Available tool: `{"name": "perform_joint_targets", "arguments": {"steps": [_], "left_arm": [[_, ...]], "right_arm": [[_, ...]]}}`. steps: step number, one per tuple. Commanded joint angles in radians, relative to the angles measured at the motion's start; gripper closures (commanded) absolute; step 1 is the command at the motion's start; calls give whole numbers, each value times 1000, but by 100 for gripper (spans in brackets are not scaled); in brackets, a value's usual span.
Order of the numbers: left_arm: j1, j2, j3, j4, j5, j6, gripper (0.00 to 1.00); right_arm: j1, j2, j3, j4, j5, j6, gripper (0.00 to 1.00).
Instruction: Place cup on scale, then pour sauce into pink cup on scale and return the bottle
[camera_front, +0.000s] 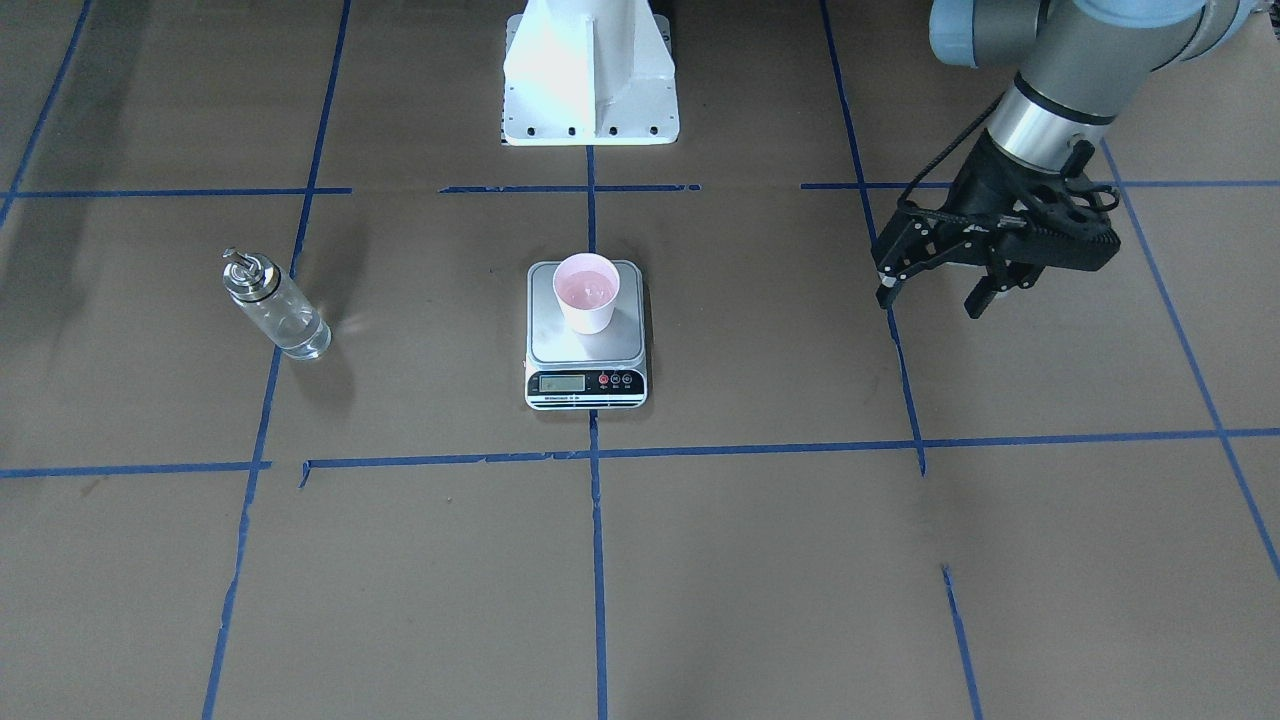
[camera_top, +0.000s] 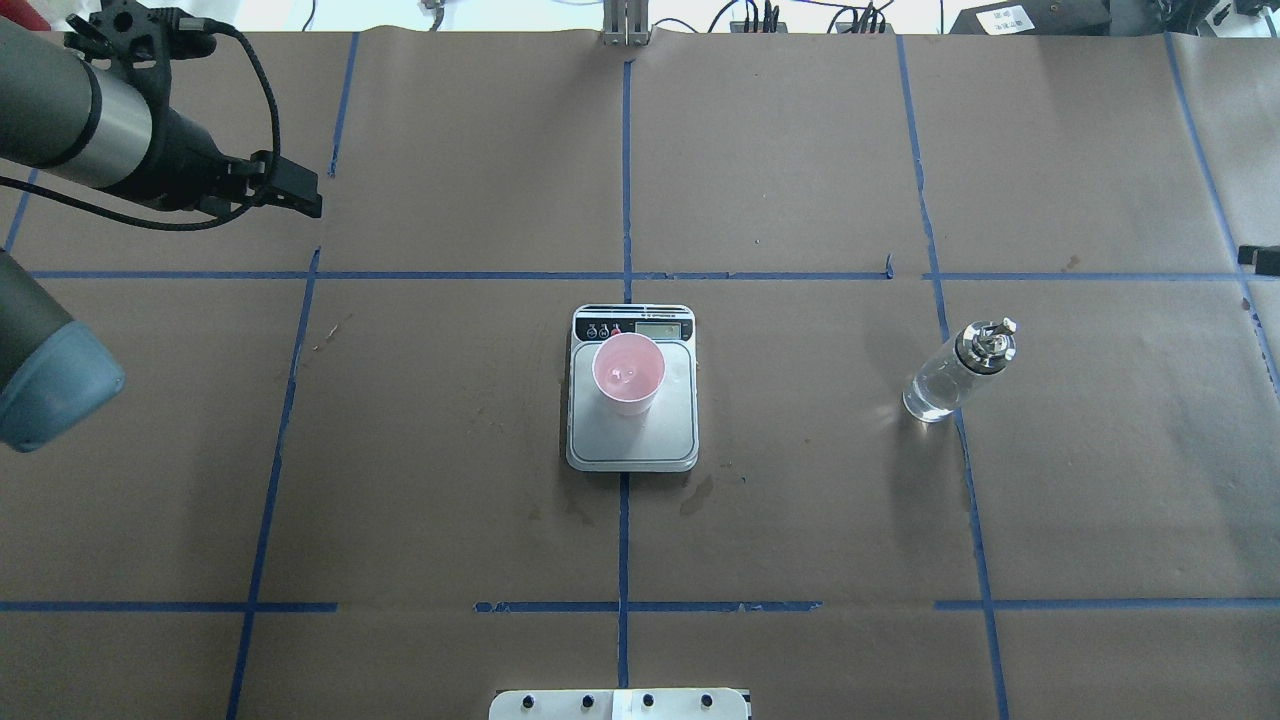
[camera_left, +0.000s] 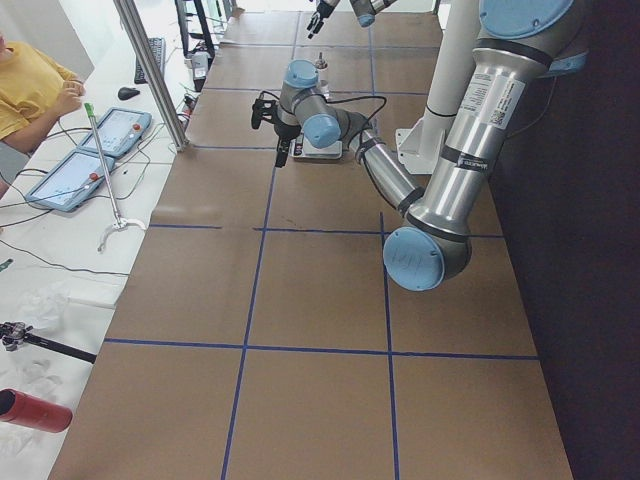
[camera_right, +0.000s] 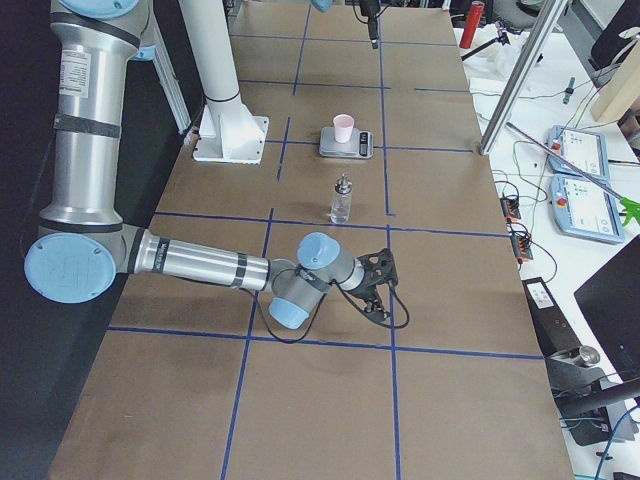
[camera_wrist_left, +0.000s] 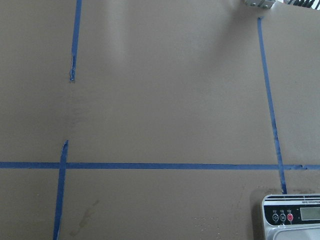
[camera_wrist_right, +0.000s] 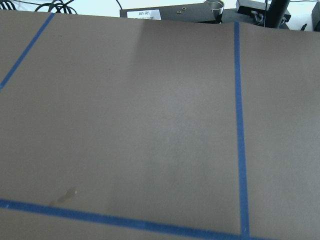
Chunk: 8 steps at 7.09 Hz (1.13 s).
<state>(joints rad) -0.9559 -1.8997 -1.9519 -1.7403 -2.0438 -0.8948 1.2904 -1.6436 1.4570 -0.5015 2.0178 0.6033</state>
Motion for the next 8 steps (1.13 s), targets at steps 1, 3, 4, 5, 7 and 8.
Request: {"name": "perform_joint_targets", "arguments": {"steps": [1,3,4,5,7,8], "left_arm": [[-119,33,83,-1,-89,248,1],[-330,111,175,8,-244,586,1],[-454,117,248,51,-266,758,1],[-542,117,284,209,-269,934,0],[-541,195,199,474,-262,965,0],[-538,262,197,431,-274,968,0]], "right_arm": [[186,183,8,-492,186,-349,0],[220,221,15,-859,240,-627,0],[230,235,19,-993,310,-714,0],[233,240,22,-1029,352,-718,0],[231,238,17,-1022,357,-703,0],[233,229,22,-1019,363,-703,0]]}}
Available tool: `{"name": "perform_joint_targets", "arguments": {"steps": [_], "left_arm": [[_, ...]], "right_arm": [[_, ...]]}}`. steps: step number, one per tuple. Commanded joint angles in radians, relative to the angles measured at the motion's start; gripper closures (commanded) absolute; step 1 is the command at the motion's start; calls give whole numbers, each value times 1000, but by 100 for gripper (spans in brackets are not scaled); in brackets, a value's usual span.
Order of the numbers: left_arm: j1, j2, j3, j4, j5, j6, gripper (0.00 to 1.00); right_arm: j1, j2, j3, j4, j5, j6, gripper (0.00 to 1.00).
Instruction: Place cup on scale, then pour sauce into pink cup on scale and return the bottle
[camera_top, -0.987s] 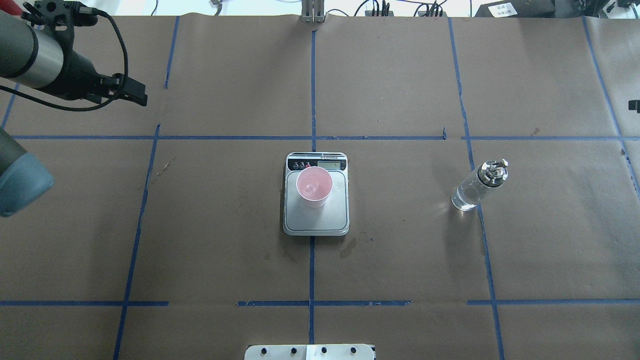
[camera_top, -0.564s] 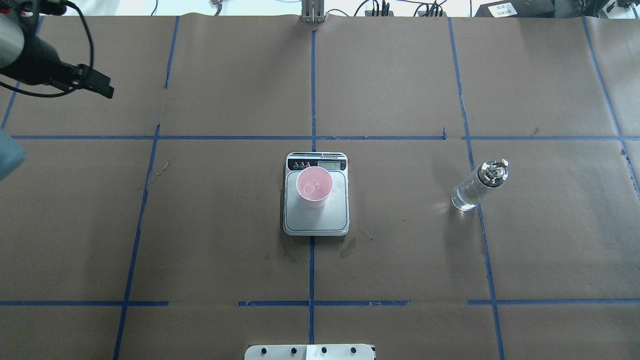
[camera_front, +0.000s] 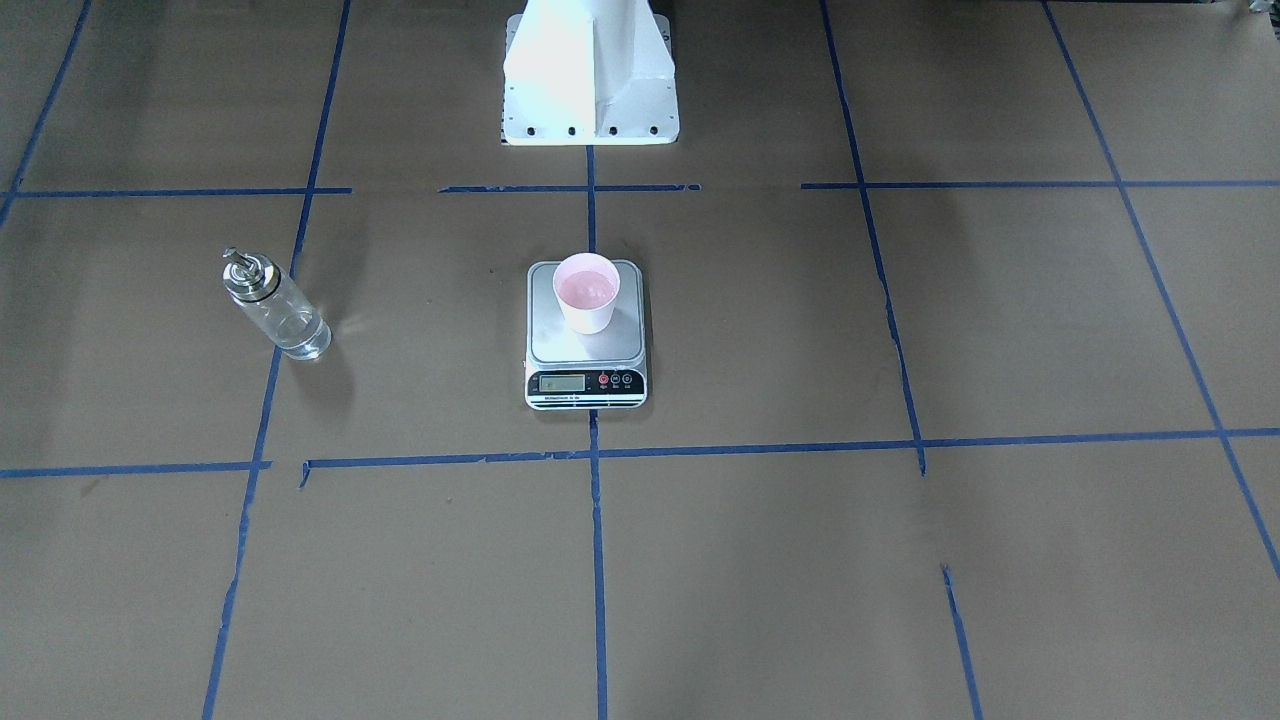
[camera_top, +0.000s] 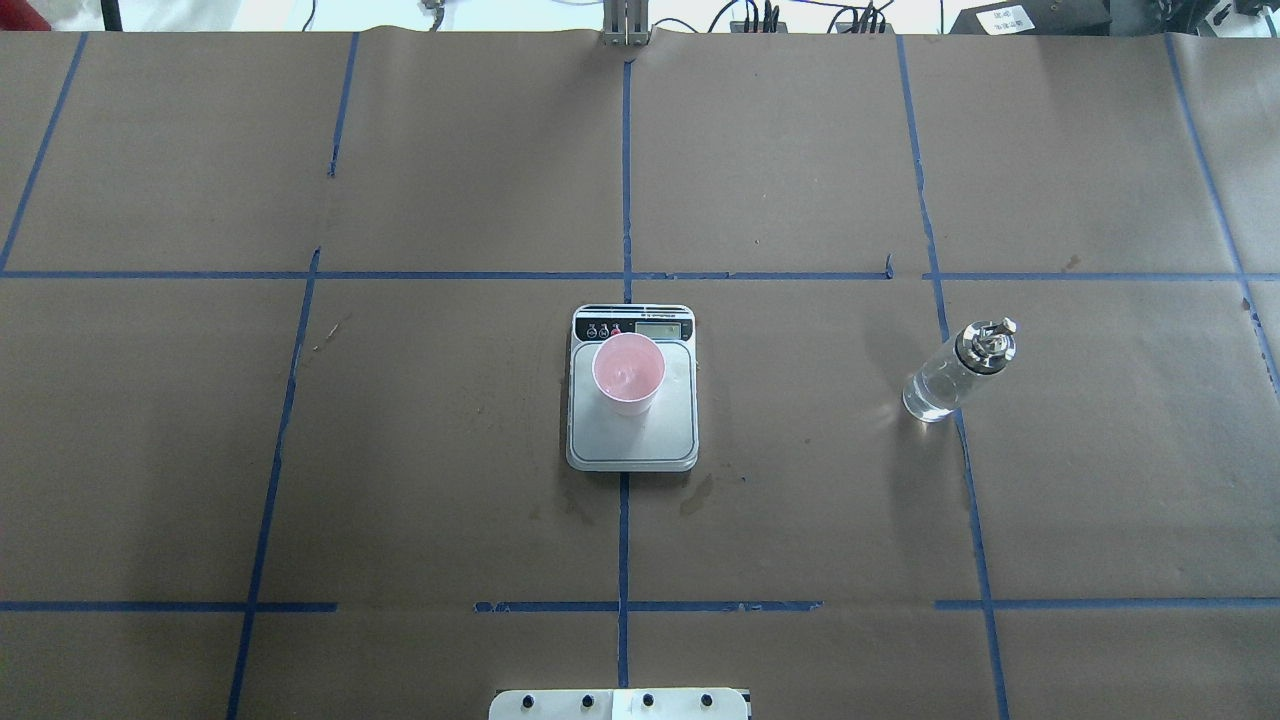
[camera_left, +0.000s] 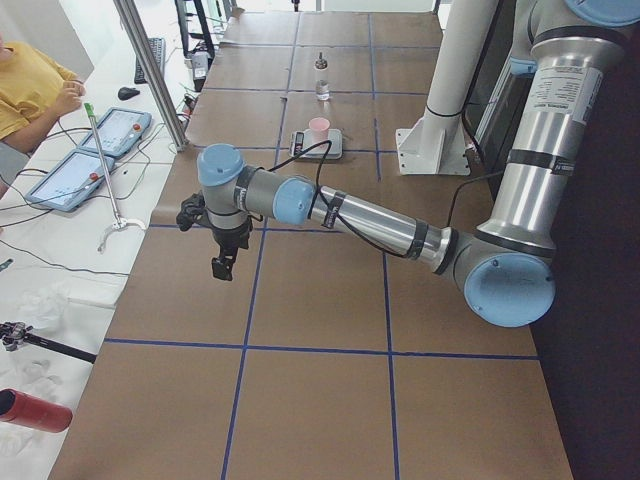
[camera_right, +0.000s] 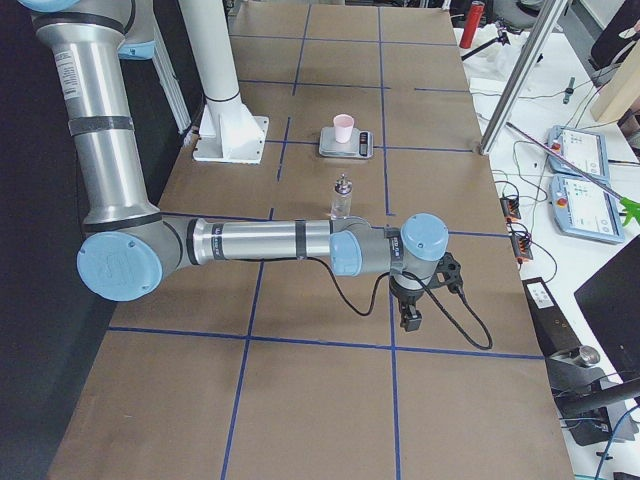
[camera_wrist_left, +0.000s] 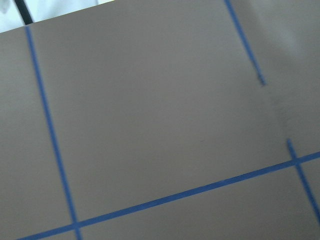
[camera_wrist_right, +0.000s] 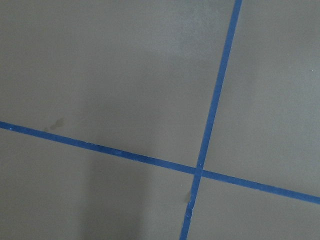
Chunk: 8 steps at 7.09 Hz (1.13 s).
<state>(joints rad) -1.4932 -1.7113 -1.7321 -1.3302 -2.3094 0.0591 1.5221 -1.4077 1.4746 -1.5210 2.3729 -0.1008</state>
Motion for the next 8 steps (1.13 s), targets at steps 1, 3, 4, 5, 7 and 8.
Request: {"name": "perform_joint_targets", "arguments": {"steps": [1,3,4,5,7,8], "left_arm": [[5,74,-24,-15,-52,13,0],[7,82,20,-32,-84,13,0],[5,85,57,-59,-81,13,0],[-1,73,66,-123,-78,10,0],[-2,38,71,-172,-6,16,0],[-2,35,65,-172,-2,12,0]], "right_arm": [[1,-98,38,5,28,6,0],[1,-160,129,22,20,59,0],[1,-168,159,15,26,65,0],[-2,-148,162,9,34,102,0],[-5,-77,188,-115,17,104,0],[-10,-70,173,-116,16,101,0]]}}
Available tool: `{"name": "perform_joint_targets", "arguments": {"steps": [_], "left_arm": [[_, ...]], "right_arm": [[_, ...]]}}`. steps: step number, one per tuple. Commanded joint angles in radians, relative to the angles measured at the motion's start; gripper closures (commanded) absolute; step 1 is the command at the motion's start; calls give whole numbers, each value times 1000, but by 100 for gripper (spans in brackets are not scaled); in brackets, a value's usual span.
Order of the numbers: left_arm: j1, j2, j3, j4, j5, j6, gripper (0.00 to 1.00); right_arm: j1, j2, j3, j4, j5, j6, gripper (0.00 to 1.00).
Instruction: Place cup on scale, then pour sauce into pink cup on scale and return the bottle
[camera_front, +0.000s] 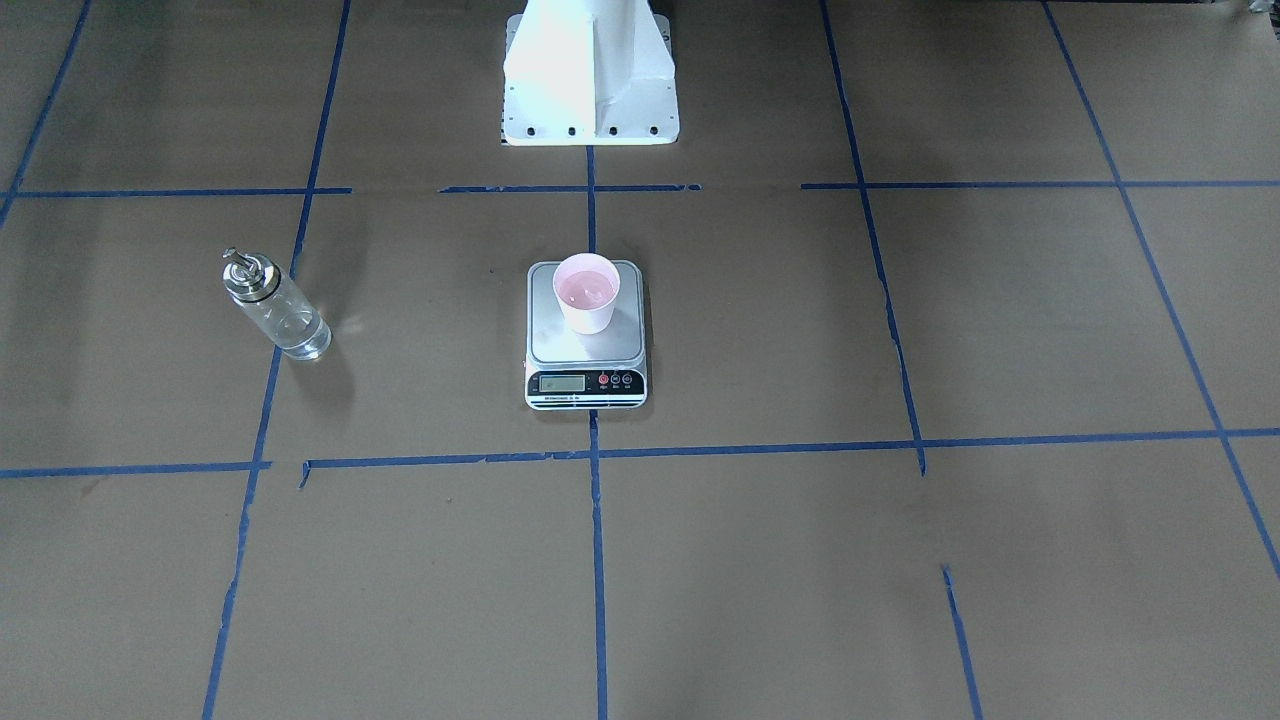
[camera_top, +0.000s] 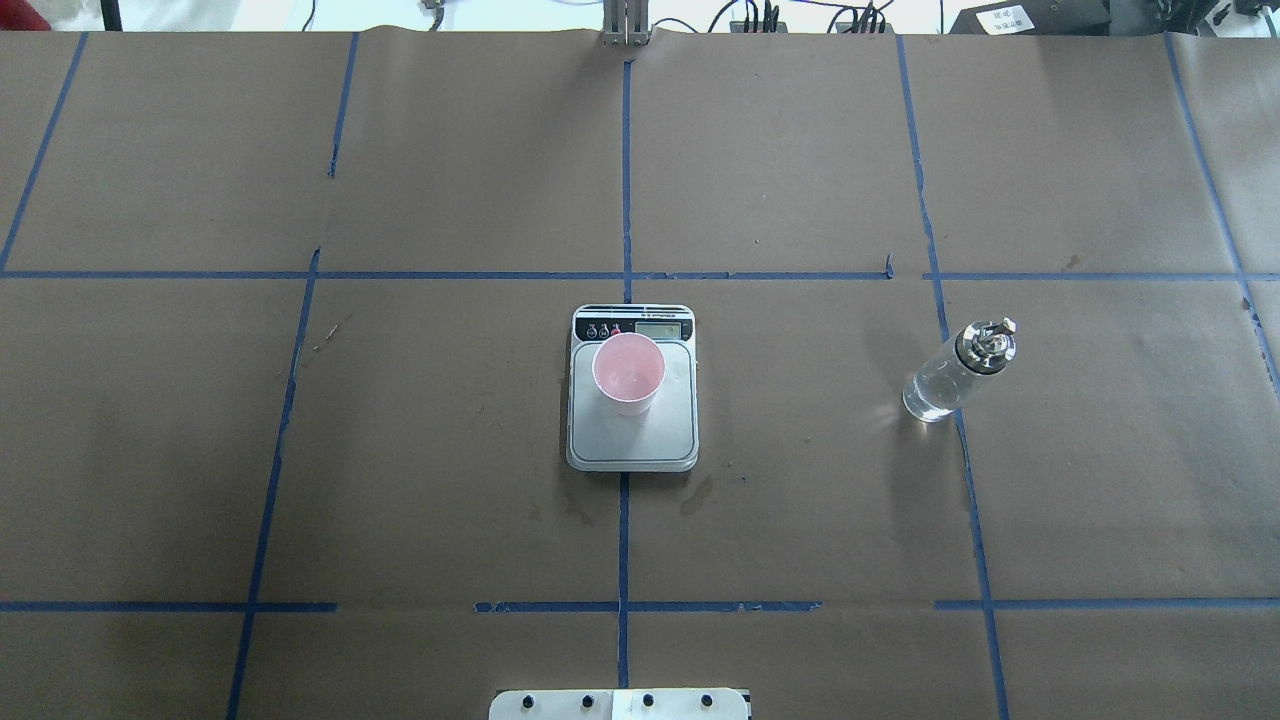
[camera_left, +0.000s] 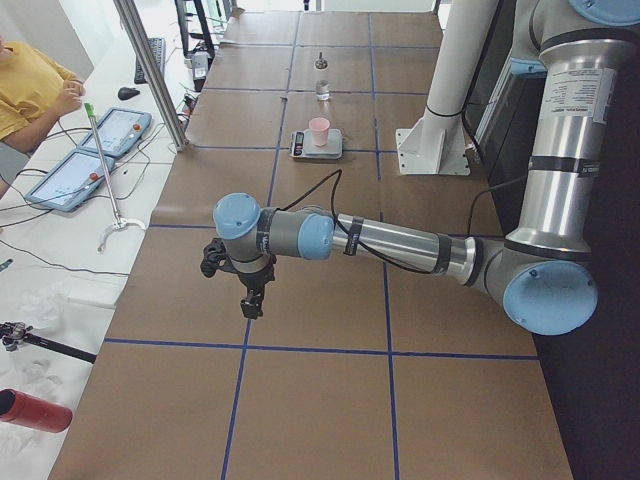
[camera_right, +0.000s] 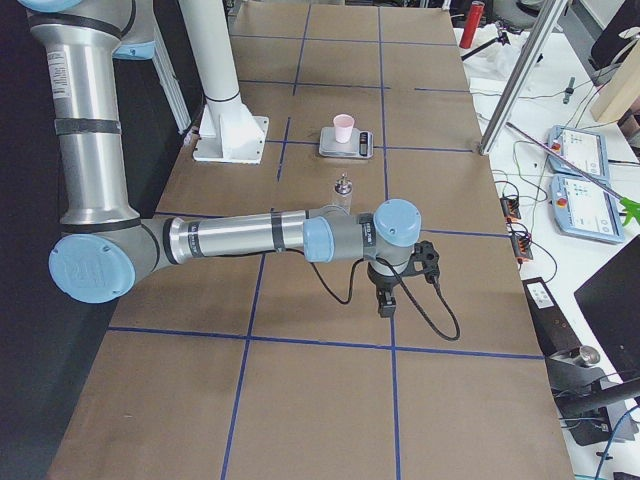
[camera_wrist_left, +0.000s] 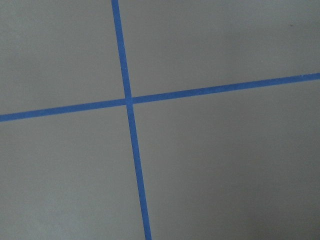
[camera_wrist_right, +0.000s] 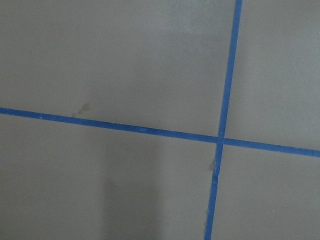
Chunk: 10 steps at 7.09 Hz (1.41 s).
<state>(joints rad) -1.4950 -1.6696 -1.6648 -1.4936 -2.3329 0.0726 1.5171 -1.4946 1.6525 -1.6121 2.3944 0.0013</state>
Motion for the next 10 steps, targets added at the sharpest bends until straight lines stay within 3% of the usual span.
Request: {"name": "perform_joint_targets", "arguments": {"steps": [1,4,8,10], "left_arm": [[-14,1,31,-8,20,4,0],[-62,27,177,-129,9,7,0],[-70,56,183,-149,-31,-32,0],[-70,44,126,-91,-34,-120,0]], "right_arm": [[-18,20,-5,-26,-21,-3,0],[-57,68,-83,-25,-69,-9,0],[-55,63,-103,-25,-43,-12,0],[-55,68,-103,-25,-38,-12,0]]}}
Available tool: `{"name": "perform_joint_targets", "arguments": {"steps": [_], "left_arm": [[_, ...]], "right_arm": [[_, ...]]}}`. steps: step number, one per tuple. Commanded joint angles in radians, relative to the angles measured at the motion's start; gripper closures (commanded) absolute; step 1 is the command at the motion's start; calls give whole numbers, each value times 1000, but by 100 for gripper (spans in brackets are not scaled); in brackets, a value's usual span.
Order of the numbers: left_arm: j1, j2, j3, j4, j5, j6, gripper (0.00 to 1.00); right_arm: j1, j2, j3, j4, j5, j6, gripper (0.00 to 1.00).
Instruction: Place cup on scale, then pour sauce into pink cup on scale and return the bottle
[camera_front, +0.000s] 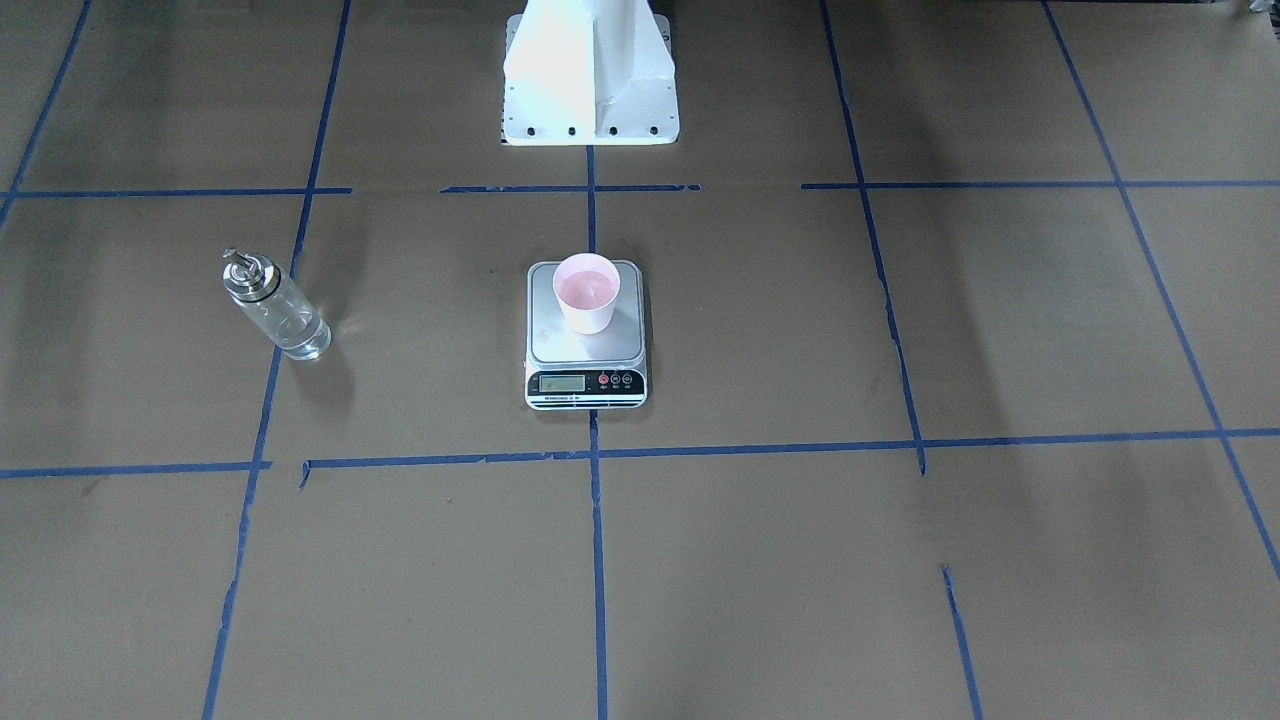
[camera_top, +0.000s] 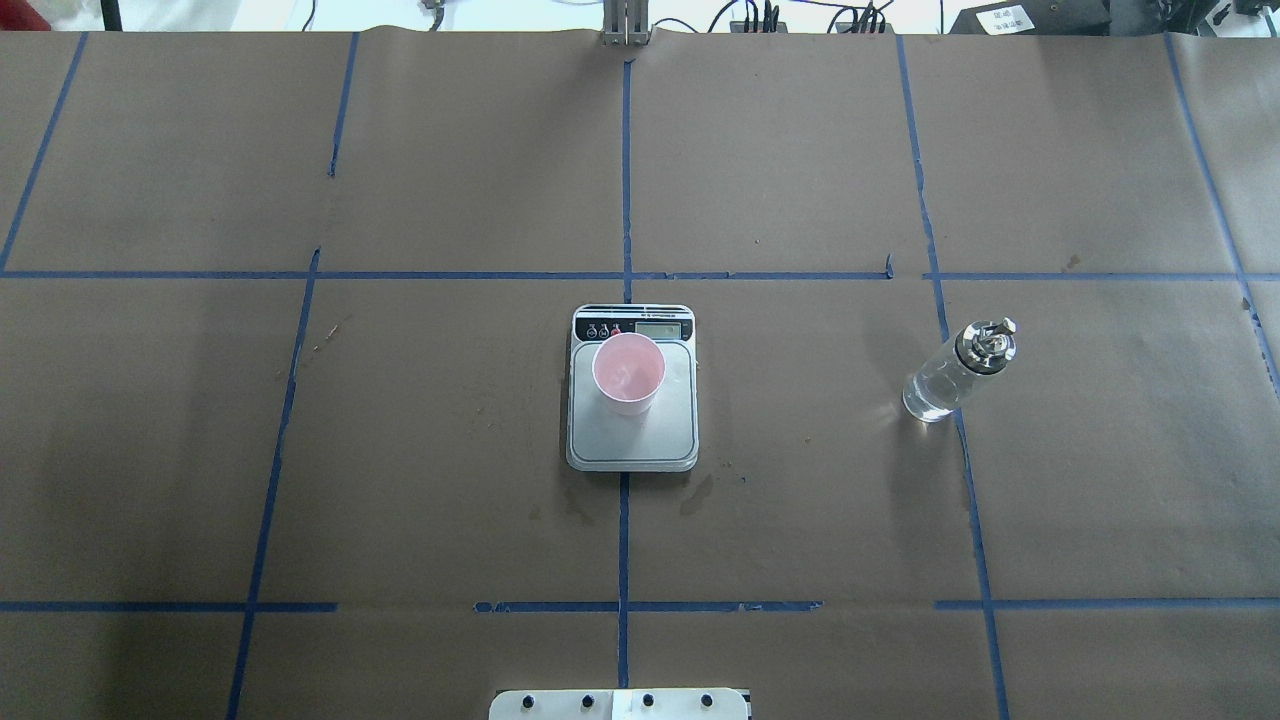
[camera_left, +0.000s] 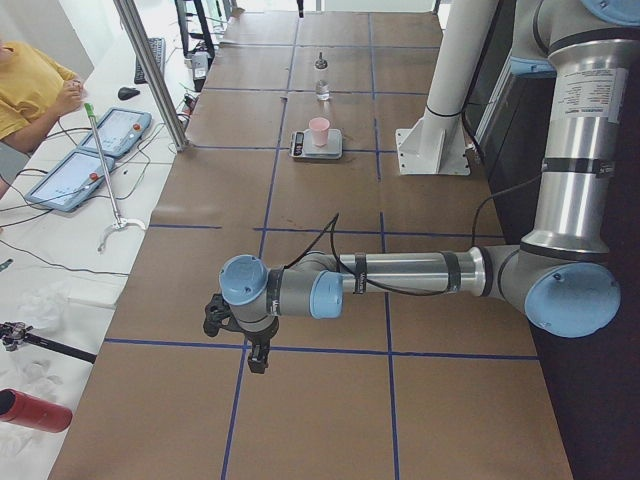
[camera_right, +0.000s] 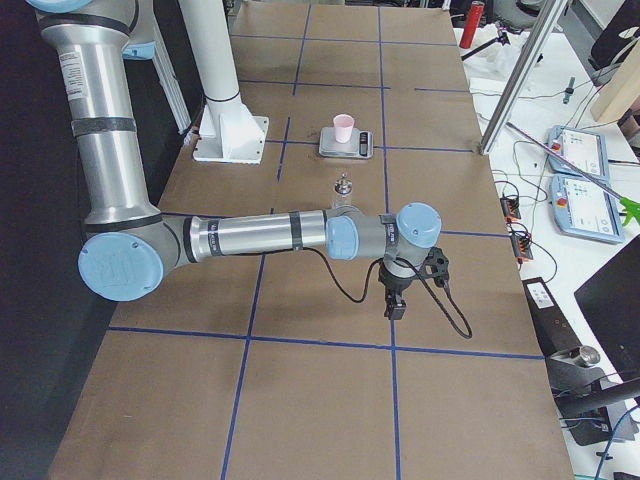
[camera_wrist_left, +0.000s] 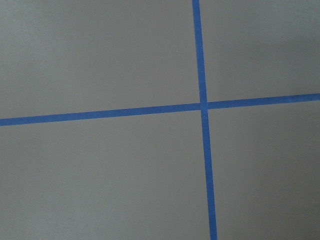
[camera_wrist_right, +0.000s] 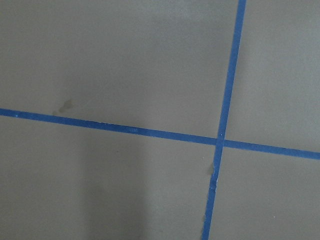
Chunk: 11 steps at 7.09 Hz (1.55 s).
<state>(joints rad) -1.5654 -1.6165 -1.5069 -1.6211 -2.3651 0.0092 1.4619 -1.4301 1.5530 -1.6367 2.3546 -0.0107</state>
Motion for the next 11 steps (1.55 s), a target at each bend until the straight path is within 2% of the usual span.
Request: {"name": "perform_joint_targets", "arguments": {"steps": [1,2,4,6,7,8,11], "left_arm": [[1,-7,-45,47,-3,-57,0],[1,4,-49,43,-6,-54,0],[1,4,-42,33,-72,-60,0],[1,7,-41,24,-65,-52,0],[1,21,-45,-17,-18,-54,0],[2,23,-44,-72,71,-57,0],[5,17,-50,-74,69,-54,0]], "right_arm": [[0,4,-5,0,0,0,0],[0,2,-5,1,3,0,0],[0,-1,-5,2,2,0,0],[0,4,-4,2,-14,-2,0],[0,5,-2,2,-20,-35,0],[0,5,-8,2,-20,-67,0],[0,4,-5,-2,-5,-66,0]]}}
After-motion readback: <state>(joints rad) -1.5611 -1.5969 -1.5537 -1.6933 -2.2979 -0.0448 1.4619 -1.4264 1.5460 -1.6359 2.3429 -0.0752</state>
